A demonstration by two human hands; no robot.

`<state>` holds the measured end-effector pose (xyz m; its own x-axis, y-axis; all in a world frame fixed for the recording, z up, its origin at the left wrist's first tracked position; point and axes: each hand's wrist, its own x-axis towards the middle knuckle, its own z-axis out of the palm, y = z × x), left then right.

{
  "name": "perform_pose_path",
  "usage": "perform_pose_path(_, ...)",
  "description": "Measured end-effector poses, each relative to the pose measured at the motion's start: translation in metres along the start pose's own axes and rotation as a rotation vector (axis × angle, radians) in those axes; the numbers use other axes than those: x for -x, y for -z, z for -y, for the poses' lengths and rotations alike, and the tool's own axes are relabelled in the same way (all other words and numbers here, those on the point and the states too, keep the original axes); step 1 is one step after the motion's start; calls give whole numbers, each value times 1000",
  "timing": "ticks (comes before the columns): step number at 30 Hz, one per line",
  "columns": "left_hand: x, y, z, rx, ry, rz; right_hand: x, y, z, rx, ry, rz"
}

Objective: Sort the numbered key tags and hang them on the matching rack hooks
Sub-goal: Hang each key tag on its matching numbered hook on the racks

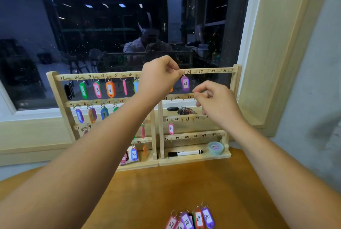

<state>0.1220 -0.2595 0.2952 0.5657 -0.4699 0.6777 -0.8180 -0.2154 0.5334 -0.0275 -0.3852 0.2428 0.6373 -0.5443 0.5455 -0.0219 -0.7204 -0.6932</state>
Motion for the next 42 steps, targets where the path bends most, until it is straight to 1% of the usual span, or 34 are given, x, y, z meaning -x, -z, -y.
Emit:
perform_pose_path(3,39,5,20,-1,29,76,29,-13,-16,-35,-46,68)
perform_pose_path(6,87,6,48,16,126,181,67,-28,-35,-67,-73,166)
perform_pose_path(9,138,8,75,11,221,270,105,-40,-51,-29,-120,281)
perform_pose_path(15,222,-1,111,26,366,438,171,-69,-66,15,-146,417)
perform_pose_path(19,260,-11,118,-9,391,596,197,-80,-71,114,-131,539)
perform_pose_path(23,278,-19,118,-27,368,754,206,-81,-80,194,-114,590)
perform_pose_path(28,289,-29,110,-66,252,764,207,-79,-85,255,-98,657)
perform_pose_path(33,298,-39,107,-66,245,749,210,-80,-85,323,-62,753)
perform_pose_path(42,298,-40,113,-97,245,728,217,-89,-77,371,-25,742)
